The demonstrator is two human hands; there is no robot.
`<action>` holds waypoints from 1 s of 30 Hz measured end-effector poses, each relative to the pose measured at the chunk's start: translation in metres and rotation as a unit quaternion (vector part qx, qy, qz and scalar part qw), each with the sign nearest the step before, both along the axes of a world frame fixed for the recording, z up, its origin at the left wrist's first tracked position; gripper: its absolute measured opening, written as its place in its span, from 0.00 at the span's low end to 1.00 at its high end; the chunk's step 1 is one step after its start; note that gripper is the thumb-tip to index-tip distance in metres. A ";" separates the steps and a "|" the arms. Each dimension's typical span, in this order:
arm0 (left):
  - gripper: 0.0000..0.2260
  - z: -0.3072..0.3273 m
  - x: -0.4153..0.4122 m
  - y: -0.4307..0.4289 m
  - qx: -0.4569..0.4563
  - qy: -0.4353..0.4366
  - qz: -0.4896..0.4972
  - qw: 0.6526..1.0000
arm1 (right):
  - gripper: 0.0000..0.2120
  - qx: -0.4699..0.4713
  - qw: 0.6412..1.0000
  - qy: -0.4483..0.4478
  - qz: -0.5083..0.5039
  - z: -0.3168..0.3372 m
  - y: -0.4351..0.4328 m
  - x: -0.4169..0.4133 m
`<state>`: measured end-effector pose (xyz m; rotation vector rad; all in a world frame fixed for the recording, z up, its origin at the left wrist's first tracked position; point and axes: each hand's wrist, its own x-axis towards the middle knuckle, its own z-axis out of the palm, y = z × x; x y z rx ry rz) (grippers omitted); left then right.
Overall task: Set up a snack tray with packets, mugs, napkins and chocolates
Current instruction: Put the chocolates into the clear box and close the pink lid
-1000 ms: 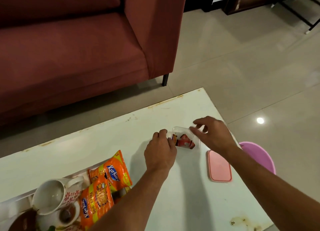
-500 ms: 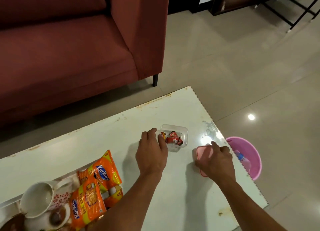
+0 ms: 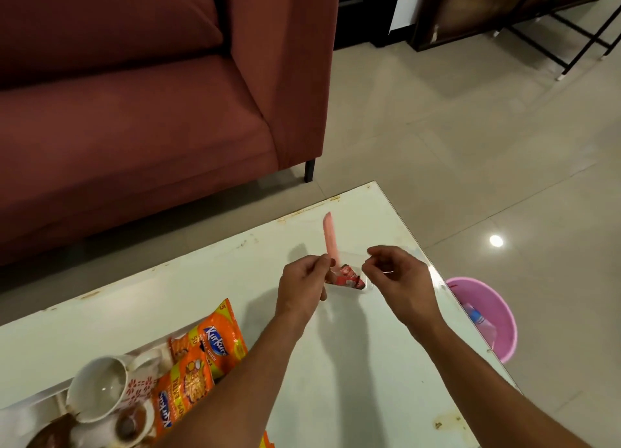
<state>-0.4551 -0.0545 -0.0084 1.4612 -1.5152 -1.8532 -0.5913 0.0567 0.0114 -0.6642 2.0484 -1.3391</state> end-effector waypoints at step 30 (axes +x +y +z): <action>0.16 -0.028 -0.013 -0.012 -0.094 -0.128 -0.033 0.987 | 0.43 0.160 0.870 0.301 0.356 -0.046 -0.038 -0.036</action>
